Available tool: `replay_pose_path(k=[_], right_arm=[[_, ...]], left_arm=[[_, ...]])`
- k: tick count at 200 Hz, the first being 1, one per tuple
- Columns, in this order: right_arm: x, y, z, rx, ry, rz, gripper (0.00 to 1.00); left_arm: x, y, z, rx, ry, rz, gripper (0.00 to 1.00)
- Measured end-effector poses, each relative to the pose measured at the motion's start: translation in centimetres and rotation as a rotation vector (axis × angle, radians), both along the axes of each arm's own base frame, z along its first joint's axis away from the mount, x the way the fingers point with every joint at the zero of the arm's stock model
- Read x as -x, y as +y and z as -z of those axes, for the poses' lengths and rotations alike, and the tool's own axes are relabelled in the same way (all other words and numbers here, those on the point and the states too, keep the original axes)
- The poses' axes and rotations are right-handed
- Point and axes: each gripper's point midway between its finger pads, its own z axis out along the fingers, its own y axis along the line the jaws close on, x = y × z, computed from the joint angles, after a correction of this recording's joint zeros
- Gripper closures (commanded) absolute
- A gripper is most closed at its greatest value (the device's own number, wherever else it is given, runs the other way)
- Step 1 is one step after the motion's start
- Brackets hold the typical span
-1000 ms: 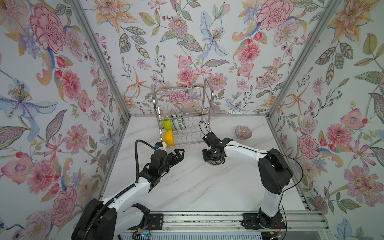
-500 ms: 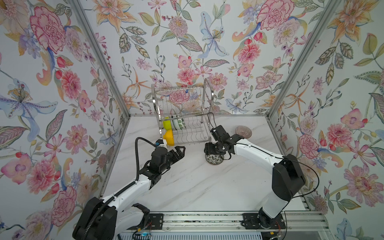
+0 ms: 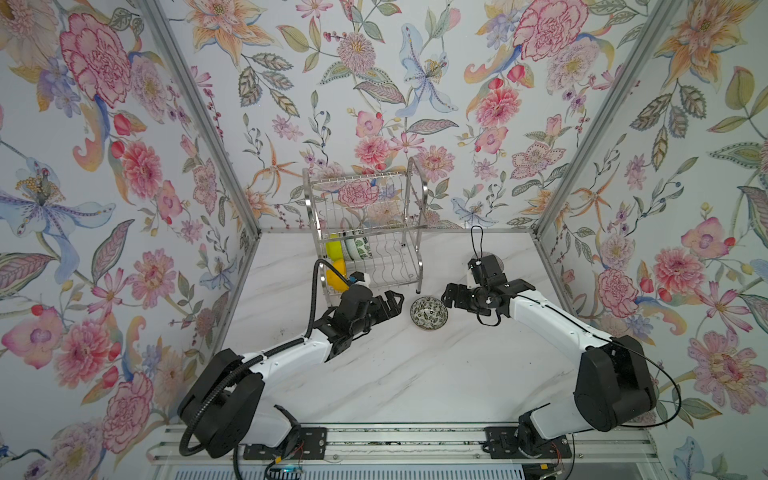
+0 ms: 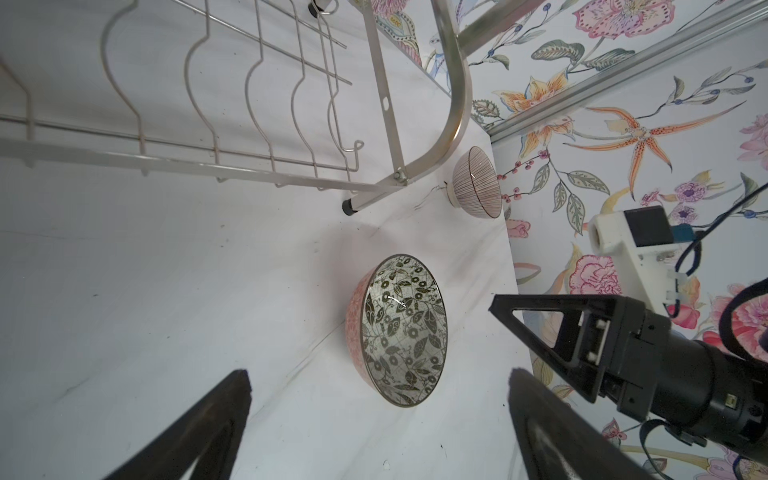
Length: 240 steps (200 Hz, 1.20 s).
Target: Load the bowls into the dish rack
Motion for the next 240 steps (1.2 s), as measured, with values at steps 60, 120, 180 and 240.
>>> replay_pose_path(k=[60, 120, 180, 240], right_arm=[[0.5, 3.1, 4.6, -0.008, 0.095, -0.066, 0.32], [0.7, 3.7, 6.6, 0.034, 0.12, -0.091, 0.59], [0.1, 3.8, 6.8, 0.09, 0.096, -0.108, 0.85], [-0.6, 2.8, 6.1, 0.115, 0.063, -0.095, 0.98]], left_arm=[[0.2, -2.0, 0.6, 0.006, 0.011, 0.032, 0.01], [0.0, -1.8, 0.6, 0.001, 0.001, 0.013, 0.01], [-1.0, -2.7, 0.8, -0.002, 0.005, 0.015, 0.01], [-1.2, -3.5, 0.9, -0.004, 0.008, 0.027, 0.02]])
